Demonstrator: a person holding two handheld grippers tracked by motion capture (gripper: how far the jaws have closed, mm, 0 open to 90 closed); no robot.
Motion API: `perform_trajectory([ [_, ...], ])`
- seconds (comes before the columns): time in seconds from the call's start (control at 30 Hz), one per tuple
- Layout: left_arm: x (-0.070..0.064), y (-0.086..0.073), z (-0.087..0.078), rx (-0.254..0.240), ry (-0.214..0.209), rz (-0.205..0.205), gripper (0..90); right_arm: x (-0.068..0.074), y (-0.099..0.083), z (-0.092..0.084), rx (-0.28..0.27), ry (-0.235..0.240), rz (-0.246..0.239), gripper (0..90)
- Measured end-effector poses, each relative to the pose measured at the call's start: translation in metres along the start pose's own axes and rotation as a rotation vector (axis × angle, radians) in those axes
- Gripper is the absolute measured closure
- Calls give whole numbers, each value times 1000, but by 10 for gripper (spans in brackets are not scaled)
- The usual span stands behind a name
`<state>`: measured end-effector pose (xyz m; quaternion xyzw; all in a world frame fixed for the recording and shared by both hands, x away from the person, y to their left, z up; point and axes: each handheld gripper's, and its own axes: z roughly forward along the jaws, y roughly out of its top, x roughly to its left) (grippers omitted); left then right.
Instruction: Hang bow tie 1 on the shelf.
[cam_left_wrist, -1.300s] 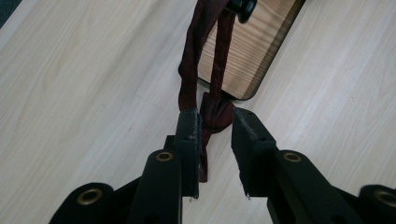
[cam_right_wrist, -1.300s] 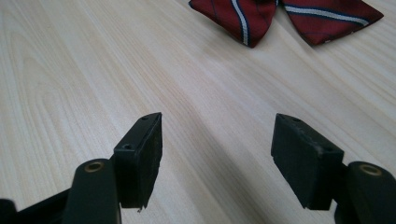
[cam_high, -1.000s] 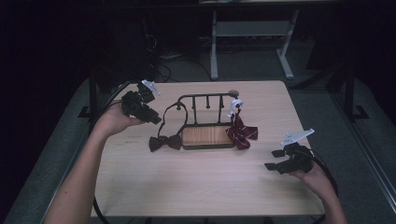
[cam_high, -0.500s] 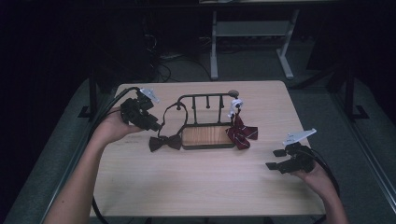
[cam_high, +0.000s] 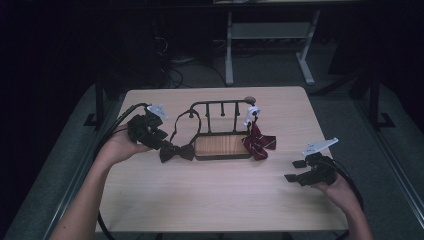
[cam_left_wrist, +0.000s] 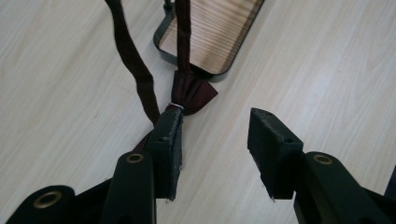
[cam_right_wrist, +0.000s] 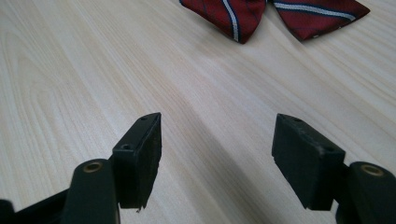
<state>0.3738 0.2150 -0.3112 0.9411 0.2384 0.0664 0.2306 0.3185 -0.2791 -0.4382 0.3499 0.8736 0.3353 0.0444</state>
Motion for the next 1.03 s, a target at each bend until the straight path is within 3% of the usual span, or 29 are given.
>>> perform_trajectory([
  [0.47,-15,-23,7,-25,8,8,480,1,0,0,1,-3,4,328],
  [0.77,-18,-45,16,-67,6,-33,433,2,1,0,3,-4,-1,328],
  [1.03,-21,-59,23,-76,11,-51,404,2,1,2,5,-6,2,323],
])
